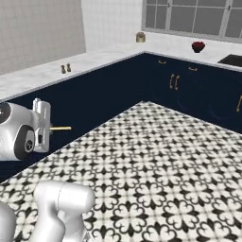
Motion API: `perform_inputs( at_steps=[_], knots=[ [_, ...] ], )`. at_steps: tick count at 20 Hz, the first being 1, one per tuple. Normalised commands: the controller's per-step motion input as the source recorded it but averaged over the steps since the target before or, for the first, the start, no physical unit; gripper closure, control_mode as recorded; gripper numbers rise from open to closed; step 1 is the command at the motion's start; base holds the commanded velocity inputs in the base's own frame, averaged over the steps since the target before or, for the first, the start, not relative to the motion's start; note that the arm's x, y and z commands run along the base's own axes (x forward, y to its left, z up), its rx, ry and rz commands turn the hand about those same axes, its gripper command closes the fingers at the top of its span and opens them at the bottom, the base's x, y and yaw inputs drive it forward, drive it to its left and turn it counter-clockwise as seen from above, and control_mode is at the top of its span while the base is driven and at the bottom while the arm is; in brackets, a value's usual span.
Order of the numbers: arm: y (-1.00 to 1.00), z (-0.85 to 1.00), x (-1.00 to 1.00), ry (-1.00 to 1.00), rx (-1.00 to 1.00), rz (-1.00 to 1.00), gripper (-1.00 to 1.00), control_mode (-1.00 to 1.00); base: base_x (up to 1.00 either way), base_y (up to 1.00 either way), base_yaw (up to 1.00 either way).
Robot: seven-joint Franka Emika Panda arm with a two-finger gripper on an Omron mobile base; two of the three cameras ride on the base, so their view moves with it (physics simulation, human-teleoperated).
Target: Take a straw from the drawer in front and place it inside the glass cup on the dining counter.
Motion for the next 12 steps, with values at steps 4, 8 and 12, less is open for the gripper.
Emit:
perform_inputs(
  at_steps=[4, 8, 12],
  knots=[
    [0.00, 0.00, 0.00, 0.00, 0.00, 0.00, 1.00, 1.00, 0.52, 1.00, -0.32],
    [0.00, 0.00, 0.00, 0.00, 0.00, 0.00, 1.00, 1.00, 0.05, 1.00, -0.16],
    [0.00, 0.00, 0.00, 0.00, 0.00, 0.00, 1.00, 1.00, 0.00, 1.00, -0.08]
  ],
)
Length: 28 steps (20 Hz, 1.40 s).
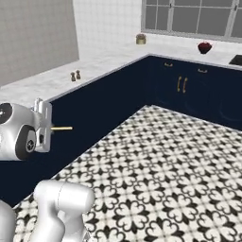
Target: Take a straw from the drawer in front and place it inside the glass cup on the dining counter.
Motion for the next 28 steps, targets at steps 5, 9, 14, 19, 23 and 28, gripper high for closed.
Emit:
perform_inputs(
  at_steps=[5, 9, 14, 19, 23, 28],
  knots=[
    [0.00, 0.00, 0.00, 0.00, 0.00, 0.00, 1.00, 1.00, -0.15, 1.00, 0.01],
    [0.00, 0.00, 0.00, 0.00, 0.00, 0.00, 1.00, 1.00, -0.82, 1.00, 0.29],
    [0.00, 0.00, 0.00, 0.00, 0.00, 0.00, 1.00, 1.00, -0.84, 1.00, 0.35],
    [0.00, 0.00, 0.00, 0.00, 0.00, 0.00, 1.00, 1.00, 0.17, 1.00, 0.05],
    [0.00, 0.00, 0.00, 0.00, 0.00, 0.00, 1.00, 1.00, 0.61, 1.00, -0.18],
    [0.00, 0.00, 0.00, 0.00, 0.00, 0.00, 1.00, 1.00, 0.72, 1.00, -0.30]
  ],
)
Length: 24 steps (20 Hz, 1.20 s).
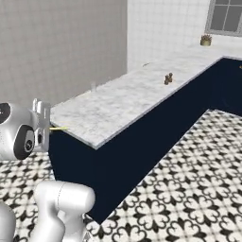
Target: Take a straw from the drawer in front and place it inside the glass cup on the dining counter.
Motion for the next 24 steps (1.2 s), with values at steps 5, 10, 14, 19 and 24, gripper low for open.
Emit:
perform_inputs(
  at_steps=[5, 10, 14, 19, 24],
  knots=[
    [0.00, 0.00, 0.00, 0.00, 0.00, 0.00, 1.00, 1.00, 0.49, 1.00, -0.34],
    [0.00, 0.00, 0.00, 0.00, 0.00, 0.00, 1.00, 1.00, 0.40, 1.00, -0.38],
    [0.00, 0.00, 0.00, 0.00, 0.00, 0.00, 1.00, 1.00, 0.35, 1.00, -0.39],
    [0.00, 0.00, 0.00, 0.00, 0.00, 0.00, 1.00, 1.00, 0.30, 1.00, -0.38],
    [0.00, 0.00, 0.00, 0.00, 0.00, 0.00, 1.00, 1.00, 0.31, 1.00, -0.38]
  ],
)
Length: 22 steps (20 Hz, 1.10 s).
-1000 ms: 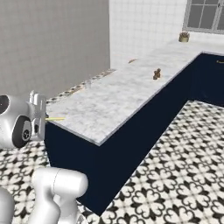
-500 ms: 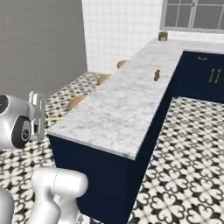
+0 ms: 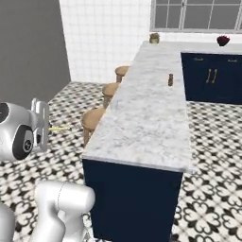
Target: Take a straw from the drawer in front and place it inside the glass cup on the dining counter.
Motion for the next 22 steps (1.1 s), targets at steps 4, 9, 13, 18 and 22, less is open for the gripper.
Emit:
perform_inputs(
  at_steps=[4, 9, 13, 18, 22],
  knots=[
    [0.00, 0.00, 0.00, 0.00, 0.00, 0.00, 1.00, 1.00, 0.45, 1.00, -0.41],
    [0.00, 0.00, 0.00, 0.00, 0.00, 0.00, 1.00, 1.00, 0.66, 1.00, -0.45],
    [0.00, 0.00, 0.00, 0.00, 0.00, 0.00, 1.00, 1.00, 0.63, 1.00, -0.46],
    [0.00, 0.00, 0.00, 0.00, 0.00, 0.00, 1.00, 1.00, 0.37, 0.84, -0.46],
    [0.00, 0.00, 0.00, 0.00, 0.00, 0.00, 1.00, 1.00, 0.33, 0.53, -0.56]
  ],
)
